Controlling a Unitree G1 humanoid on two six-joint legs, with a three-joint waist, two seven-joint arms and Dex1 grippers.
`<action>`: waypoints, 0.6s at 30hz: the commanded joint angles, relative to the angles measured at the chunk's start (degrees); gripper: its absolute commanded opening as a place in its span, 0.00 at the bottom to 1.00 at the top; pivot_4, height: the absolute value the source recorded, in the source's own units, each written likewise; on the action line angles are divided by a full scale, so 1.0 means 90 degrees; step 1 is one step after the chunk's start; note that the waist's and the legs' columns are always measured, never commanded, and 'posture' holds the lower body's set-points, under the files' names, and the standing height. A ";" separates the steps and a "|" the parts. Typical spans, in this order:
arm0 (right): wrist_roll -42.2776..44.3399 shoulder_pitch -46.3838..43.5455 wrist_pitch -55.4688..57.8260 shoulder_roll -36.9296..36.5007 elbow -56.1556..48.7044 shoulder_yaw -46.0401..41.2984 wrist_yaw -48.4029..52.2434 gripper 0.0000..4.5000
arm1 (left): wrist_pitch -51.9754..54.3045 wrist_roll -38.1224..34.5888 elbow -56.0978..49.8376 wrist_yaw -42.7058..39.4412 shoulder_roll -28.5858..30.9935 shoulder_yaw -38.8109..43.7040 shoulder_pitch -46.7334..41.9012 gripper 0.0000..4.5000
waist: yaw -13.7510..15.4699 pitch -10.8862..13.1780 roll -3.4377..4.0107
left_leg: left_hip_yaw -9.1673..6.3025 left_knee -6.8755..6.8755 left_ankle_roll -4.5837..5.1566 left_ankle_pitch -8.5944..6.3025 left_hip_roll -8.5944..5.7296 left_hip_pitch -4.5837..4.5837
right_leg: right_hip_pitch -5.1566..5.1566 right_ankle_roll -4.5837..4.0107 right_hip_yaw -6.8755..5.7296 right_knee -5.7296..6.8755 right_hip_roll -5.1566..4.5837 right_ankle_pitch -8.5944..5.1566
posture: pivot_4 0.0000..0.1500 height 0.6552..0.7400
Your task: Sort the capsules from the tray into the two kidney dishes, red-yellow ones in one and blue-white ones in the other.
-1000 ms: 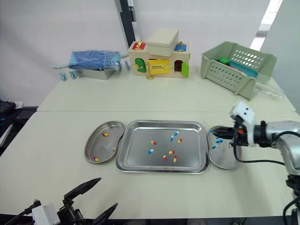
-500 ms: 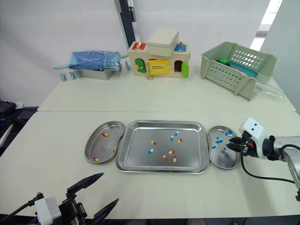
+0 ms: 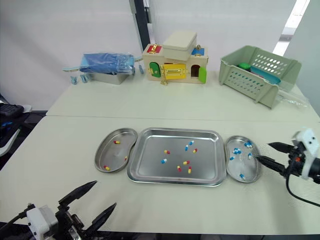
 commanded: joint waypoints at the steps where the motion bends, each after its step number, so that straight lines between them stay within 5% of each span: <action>1: 0.0060 0.0224 -0.0346 0.0197 0.0286 -0.0602 -0.0243 0.99 | 0.0013 -0.0105 0.0062 0.0216 -0.0105 0.0416 0.0110 1.00 | -0.0019 -0.0001 0.0001 | 0.0000 0.0000 0.0000 0.0000 0.0001 0.0003 | 0.0002 0.0000 0.0000 0.0001 0.0000 0.0000 | 1.00 1.00; 18: -0.0135 -0.0166 -0.1535 0.0546 0.1737 -0.0588 -0.1068 0.99 | -0.0257 -0.0025 0.0714 0.0080 -0.0361 0.0930 0.0195 1.00 | -0.0060 -0.0006 0.0009 | 0.0004 -0.0001 -0.0001 0.0000 0.0000 0.0004 | 0.0002 0.0000 0.0006 0.0001 0.0000 0.0000 | 1.00 1.00</action>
